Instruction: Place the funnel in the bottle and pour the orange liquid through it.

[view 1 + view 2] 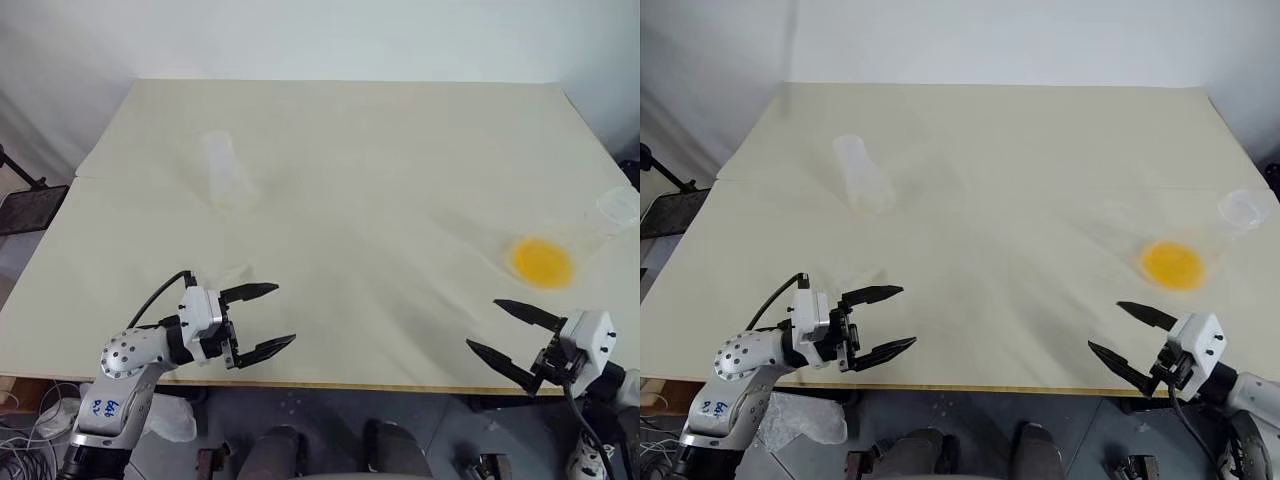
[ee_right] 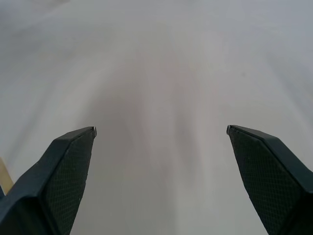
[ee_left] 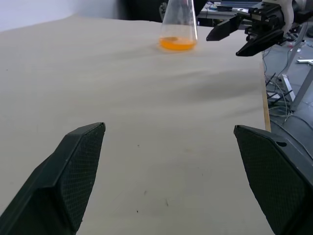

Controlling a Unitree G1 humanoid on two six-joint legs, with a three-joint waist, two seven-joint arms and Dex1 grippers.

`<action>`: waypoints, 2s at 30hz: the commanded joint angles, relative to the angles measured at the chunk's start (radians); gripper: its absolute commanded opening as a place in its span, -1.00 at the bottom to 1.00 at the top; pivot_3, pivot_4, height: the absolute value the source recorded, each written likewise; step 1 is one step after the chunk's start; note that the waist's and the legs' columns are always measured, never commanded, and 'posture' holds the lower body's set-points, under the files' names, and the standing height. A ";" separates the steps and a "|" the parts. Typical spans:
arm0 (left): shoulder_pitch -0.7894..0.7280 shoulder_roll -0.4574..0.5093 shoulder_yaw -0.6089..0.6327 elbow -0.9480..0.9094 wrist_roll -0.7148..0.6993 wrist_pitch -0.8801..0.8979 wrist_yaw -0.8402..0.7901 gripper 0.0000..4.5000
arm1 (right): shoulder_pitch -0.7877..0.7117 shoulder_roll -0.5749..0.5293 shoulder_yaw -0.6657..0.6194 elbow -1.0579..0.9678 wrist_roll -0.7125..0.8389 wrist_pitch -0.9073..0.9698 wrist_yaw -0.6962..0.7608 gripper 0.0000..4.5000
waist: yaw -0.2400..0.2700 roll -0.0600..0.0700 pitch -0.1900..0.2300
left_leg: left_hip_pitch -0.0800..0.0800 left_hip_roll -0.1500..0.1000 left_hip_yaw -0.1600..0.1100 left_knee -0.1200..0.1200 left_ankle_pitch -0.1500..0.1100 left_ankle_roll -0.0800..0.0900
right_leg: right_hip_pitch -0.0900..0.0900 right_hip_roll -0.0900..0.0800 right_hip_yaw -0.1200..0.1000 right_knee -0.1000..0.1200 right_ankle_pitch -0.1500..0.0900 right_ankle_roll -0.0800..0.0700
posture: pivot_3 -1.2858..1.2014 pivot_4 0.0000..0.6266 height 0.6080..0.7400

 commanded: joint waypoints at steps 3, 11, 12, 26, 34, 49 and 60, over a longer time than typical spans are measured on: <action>-0.022 -0.007 0.010 -0.014 -0.007 0.031 0.043 1.00 | 0.003 -0.003 -0.021 -0.048 0.019 0.012 -0.022 0.99 | 0.000 0.000 0.000 | 0.000 0.000 0.000 0.000 0.000 0.000 | 0.000 0.000 0.000 0.000 0.000 0.000 | 0.03 -0.52 1.00; -0.032 -0.027 0.005 -0.038 -0.017 0.051 0.056 1.00 | -0.003 0.005 -0.009 -0.084 0.022 0.030 -0.051 0.99 | 0.000 0.000 0.000 | 0.000 0.000 0.000 0.000 0.000 0.000 | 0.000 0.000 0.000 0.000 0.000 0.000 | 0.03 -0.52 1.00; -0.037 -0.028 0.006 -0.042 -0.015 0.051 0.063 1.00 | -0.007 0.006 -0.007 -0.088 0.023 0.033 -0.054 0.99 | 0.000 0.000 0.000 | 0.000 0.000 0.000 0.000 0.000 0.000 | 0.000 0.000 0.000 0.000 0.000 0.000 | 0.03 -0.52 1.00; -0.117 0.009 0.403 -0.096 -0.104 0.274 0.479 1.00 | -0.175 -0.002 0.095 -0.070 0.028 0.094 -0.064 0.99 | -0.003 -0.001 0.000 | 0.000 0.000 -0.001 0.000 0.000 0.000 | 0.000 0.001 0.000 0.001 0.000 0.000 | 0.03 -0.52 1.00; -0.103 0.007 0.445 -0.071 -0.073 0.363 0.604 1.00 | -0.300 0.012 0.144 -0.045 0.024 0.095 -0.073 0.99 | 0.003 -0.002 0.001 | -0.001 0.000 -0.003 0.000 0.000 0.000 | 0.000 0.001 -0.001 0.001 0.000 0.001 | 0.03 -0.52 1.00; -0.640 -0.005 0.198 0.675 0.186 0.003 0.494 1.00 | -0.253 0.040 0.128 -0.141 0.029 0.074 -0.117 0.99 | 0.004 -0.004 0.002 | -0.001 -0.001 0.000 0.000 0.001 0.000 | -0.001 0.002 -0.009 0.002 0.001 0.001 | 0.03 -0.52 1.00; -0.879 -0.057 0.152 1.074 0.260 -0.224 0.451 1.00 | -0.229 0.054 0.124 -0.153 0.018 0.047 -0.131 0.99 | 0.001 -0.008 0.004 | -0.001 -0.001 0.001 0.000 0.001 0.000 | -0.001 0.002 -0.010 0.002 0.001 0.002 | 0.03 -0.52 1.00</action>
